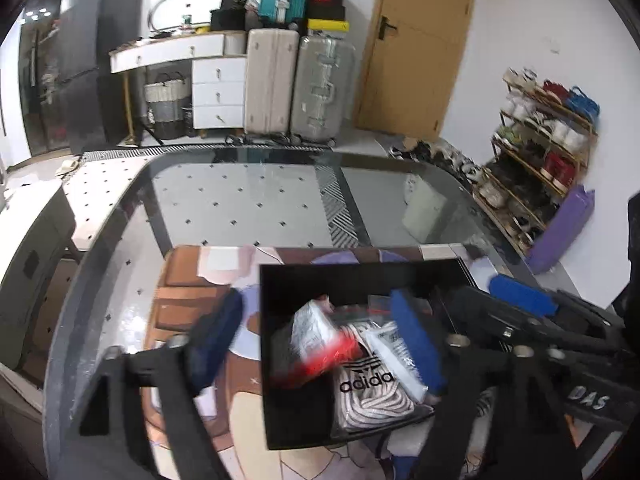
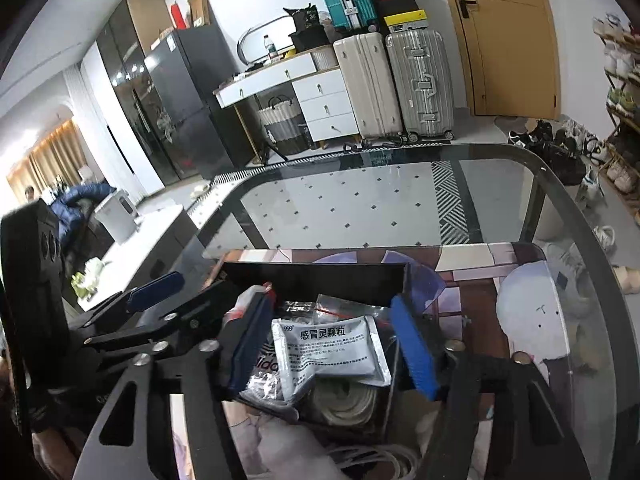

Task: Organize soft objects
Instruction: 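Lift both packets over the black box and release them inside, then grasp the green medicine sachet with the left tool while the right tool grasps the white plush toy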

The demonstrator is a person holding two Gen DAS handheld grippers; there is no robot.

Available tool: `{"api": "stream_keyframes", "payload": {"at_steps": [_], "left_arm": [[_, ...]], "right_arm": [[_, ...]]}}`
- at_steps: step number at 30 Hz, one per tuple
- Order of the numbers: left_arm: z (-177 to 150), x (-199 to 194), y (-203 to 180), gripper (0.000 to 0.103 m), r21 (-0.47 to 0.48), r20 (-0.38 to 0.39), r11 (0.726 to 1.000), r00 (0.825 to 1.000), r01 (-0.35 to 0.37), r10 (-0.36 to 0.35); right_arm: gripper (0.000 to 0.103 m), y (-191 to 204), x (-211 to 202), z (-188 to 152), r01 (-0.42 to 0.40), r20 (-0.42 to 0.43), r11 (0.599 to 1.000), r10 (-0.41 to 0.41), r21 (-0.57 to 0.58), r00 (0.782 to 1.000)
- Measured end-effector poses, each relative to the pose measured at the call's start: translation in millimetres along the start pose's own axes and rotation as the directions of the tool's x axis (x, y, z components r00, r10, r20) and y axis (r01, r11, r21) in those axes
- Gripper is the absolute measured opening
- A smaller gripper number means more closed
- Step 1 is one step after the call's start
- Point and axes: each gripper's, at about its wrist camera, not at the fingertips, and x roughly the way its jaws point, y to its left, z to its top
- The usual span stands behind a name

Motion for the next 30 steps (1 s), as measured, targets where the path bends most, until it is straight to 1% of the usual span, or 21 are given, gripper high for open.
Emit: {"api": "stream_keyframes", "payload": {"at_steps": [2, 4, 7, 10, 13, 15, 17, 18, 20, 22, 25, 26, 27, 28, 29, 30], "left_arm": [[2, -4, 2, 0.086, -0.004, 0.006, 1.000, 1.000, 0.025, -0.025], [3, -11, 3, 0.086, -0.006, 0.003, 0.999, 0.999, 0.048, -0.048], [0, -29, -1, 0.087, 0.027, 0.000, 0.997, 0.997, 0.074, -0.074], [-9, -44, -4, 0.090, 0.056, -0.024, 0.996, 0.998, 0.065, -0.064], [-23, -51, -6, 0.090, 0.064, -0.071, 0.993, 0.993, 0.103, -0.099], [-40, -53, -13, 0.090, 0.086, -0.138, 0.987, 0.983, 0.135, -0.123], [-61, -52, -23, 0.090, 0.114, -0.231, 0.978, 0.962, 0.175, -0.145], [-70, -52, -28, 0.090, 0.124, -0.260, 0.973, 0.953, 0.192, -0.155], [-87, -56, -38, 0.090, 0.147, -0.289, 0.965, 0.943, 0.215, -0.166], [-100, -61, -47, 0.090, 0.171, -0.306, 0.958, 0.936, 0.232, -0.172], [-115, -59, -60, 0.090, 0.194, -0.345, 0.950, 0.923, 0.245, -0.167], [-120, -55, -64, 0.090, 0.188, -0.372, 0.949, 0.913, 0.254, -0.170], [-124, -52, -66, 0.090, 0.187, -0.395, 0.947, 0.902, 0.263, -0.173], [-130, -48, -69, 0.090, 0.188, -0.418, 0.945, 0.892, 0.270, -0.171], [-136, -44, -72, 0.090, 0.194, -0.435, 0.946, 0.887, 0.261, -0.156], [-138, -40, -73, 0.090, 0.206, -0.439, 0.947, 0.888, 0.246, -0.136]], "right_arm": [[0.070, -1, -9, 0, -0.004, -0.003, 1.000, 0.004, -0.006, 1.000], [0.070, 1, -17, -2, 0.013, -0.009, 0.999, -0.014, -0.030, 1.000], [0.070, 0, -31, -10, 0.029, -0.030, 0.998, -0.031, -0.054, 0.999], [0.070, -3, -46, -20, 0.029, -0.052, 0.998, -0.032, -0.058, 0.998], [0.070, -5, -58, -33, 0.032, -0.073, 0.997, -0.037, -0.067, 0.997], [0.070, -8, -62, -45, 0.051, -0.090, 0.996, -0.058, -0.075, 0.994], [0.070, -12, -65, -55, 0.063, -0.106, 0.996, -0.070, -0.070, 0.992], [0.070, -13, -65, -59, 0.069, -0.113, 0.995, -0.077, -0.072, 0.991], [0.070, -17, -64, -69, 0.084, -0.132, 0.992, -0.096, -0.097, 0.987], [0.070, -22, -58, -76, 0.107, -0.159, 0.987, -0.126, -0.121, 0.979], [0.070, -36, -51, -82, 0.150, -0.179, 0.982, -0.168, -0.112, 0.969], [0.069, -40, -49, -84, 0.165, -0.182, 0.980, -0.184, -0.114, 0.966], [0.067, -43, -46, -86, 0.176, -0.187, 0.977, -0.196, -0.119, 0.963], [0.061, -46, -42, -88, 0.180, -0.201, 0.976, -0.203, -0.126, 0.958], [0.056, -47, -38, -89, 0.179, -0.217, 0.975, -0.203, -0.129, 0.955], [0.056, -50, -35, -92, 0.176, -0.233, 0.976, -0.202, -0.129, 0.951]]}}
